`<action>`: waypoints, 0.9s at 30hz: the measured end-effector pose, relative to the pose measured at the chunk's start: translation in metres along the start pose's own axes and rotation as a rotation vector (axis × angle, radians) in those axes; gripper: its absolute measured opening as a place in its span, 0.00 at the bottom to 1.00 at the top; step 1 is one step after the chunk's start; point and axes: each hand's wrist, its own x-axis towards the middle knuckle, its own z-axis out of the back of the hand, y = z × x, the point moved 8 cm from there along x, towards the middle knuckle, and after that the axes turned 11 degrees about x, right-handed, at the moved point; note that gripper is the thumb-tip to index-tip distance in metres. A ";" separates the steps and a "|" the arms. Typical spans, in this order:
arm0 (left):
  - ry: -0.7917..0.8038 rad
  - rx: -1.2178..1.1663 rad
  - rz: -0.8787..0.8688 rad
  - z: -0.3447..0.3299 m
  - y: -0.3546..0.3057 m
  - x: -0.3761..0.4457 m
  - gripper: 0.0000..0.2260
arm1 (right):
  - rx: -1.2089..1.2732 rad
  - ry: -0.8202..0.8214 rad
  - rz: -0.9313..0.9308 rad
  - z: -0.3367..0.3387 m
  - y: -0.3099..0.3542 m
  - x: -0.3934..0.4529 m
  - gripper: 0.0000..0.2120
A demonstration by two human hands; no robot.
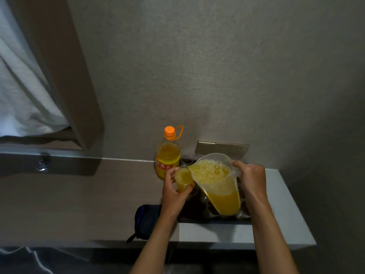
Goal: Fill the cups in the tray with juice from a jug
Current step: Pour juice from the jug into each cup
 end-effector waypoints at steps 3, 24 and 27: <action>-0.004 0.007 0.001 0.000 0.000 -0.001 0.28 | 0.099 0.027 -0.047 0.000 -0.005 -0.003 0.18; -0.030 0.110 0.069 -0.003 0.037 -0.009 0.27 | 0.522 -0.169 -0.055 0.026 -0.005 -0.013 0.15; -0.023 0.146 0.092 -0.009 0.051 -0.010 0.26 | 0.544 -0.179 -0.046 0.031 -0.007 -0.010 0.15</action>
